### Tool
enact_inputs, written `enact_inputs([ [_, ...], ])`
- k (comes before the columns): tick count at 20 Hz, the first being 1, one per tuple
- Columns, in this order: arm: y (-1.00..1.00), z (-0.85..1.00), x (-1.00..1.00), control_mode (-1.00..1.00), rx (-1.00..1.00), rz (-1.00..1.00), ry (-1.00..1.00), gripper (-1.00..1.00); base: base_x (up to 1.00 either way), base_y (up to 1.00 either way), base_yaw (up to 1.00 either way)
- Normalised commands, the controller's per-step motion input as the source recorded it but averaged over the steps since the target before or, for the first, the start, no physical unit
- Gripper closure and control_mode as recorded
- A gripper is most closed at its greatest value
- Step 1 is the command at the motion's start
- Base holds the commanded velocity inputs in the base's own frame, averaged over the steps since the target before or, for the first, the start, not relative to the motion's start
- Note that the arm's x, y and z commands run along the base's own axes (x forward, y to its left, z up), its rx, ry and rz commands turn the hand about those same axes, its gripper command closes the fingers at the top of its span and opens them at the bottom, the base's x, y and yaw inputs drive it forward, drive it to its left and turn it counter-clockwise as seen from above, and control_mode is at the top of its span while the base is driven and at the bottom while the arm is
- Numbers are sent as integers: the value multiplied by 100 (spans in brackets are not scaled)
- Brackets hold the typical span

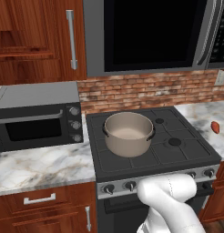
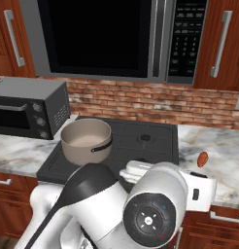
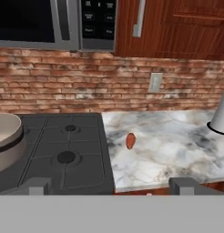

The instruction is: Turn on the burner for the pot on the stove. Wait thirty seconds for the pot to heat up. Then add the sweet potato to the pot.

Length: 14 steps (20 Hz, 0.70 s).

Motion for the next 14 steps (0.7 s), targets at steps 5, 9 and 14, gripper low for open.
enact_inputs([
  [5, -25, 0, 15, -100, 7, 4, 0, -100, 0, 0, 0],
  [9, -1, 0, 26, -100, 0, 0, 0, -100, 0, 0, 0],
  [14, 0, -6, 25, -100, 0, 0, 0, -100, 0, 0, 0],
])
